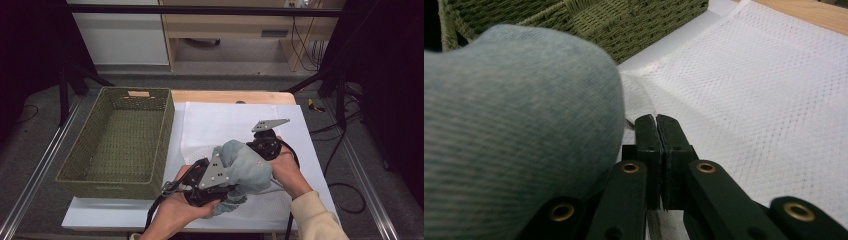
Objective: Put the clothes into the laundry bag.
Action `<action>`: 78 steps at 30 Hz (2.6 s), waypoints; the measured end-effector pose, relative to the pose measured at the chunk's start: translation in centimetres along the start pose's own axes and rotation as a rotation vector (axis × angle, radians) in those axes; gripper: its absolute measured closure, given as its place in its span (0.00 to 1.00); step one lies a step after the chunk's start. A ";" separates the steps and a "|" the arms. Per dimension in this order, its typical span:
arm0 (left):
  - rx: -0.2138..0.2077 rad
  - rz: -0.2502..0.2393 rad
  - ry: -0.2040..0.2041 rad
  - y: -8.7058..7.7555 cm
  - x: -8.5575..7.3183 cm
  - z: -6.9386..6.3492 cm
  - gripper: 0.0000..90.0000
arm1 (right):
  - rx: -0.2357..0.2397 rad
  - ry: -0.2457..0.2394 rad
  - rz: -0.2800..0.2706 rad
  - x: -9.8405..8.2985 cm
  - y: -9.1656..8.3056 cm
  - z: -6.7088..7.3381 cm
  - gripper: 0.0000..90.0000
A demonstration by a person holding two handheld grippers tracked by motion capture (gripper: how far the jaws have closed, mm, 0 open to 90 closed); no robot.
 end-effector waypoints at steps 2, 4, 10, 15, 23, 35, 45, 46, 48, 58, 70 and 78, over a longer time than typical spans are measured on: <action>-0.018 0.003 -0.020 0.0 -0.4 0.0 0.69 | -0.001 -0.003 0.001 0.1 0.2 0.1 0.99; -0.029 0.013 -0.023 0.1 -0.7 -0.2 0.69 | -0.005 -0.007 0.005 0.1 0.2 0.1 0.99; -0.040 0.030 -0.017 1.3 -1.0 -0.6 0.69 | -0.010 -0.001 0.000 0.1 0.0 -0.1 0.99; -0.061 0.030 -0.033 1.8 -1.5 -0.8 0.69 | -0.015 0.001 -0.005 0.1 -0.4 -0.3 0.99; -0.084 0.035 -0.023 2.1 -1.4 -1.6 0.69 | -0.016 0.008 -0.014 0.2 -0.5 -0.5 0.99; -0.076 0.065 -0.067 4.0 -2.4 0.0 0.69 | -0.013 0.008 -0.014 0.2 -0.4 -0.7 0.99; -0.083 0.060 -0.061 4.4 -2.5 0.0 0.69 | -0.023 0.013 -0.023 0.3 -1.0 -1.0 0.99; -0.078 0.061 -0.056 4.4 -2.5 0.1 0.69 | -0.026 0.011 -0.023 0.3 -1.0 -1.1 0.99; -0.072 0.063 -0.053 4.4 -2.5 0.2 0.69 | -0.030 0.010 -0.024 0.4 -1.1 -1.1 0.99; -0.041 0.075 -0.060 4.3 -2.8 0.4 0.69 | -0.039 -0.016 -0.010 1.3 -1.6 -0.9 0.99; 0.020 0.098 -0.093 4.5 -4.3 1.9 0.69 | -0.012 -0.029 -0.011 2.5 -2.8 -0.3 0.99; 0.056 0.109 -0.104 4.7 -4.5 2.7 0.69 | -0.010 -0.035 -0.012 2.9 -3.2 0.0 0.99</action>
Point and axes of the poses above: each handheld gripper's, and its own axes: y roughly forward along the jaws, x roughly out of its top, z roughly to its left, the point moved 7 cm from there along y, roughly forward along the jaws, and after that the axes turned 10 degrees about -z, right-handed, at the moved point
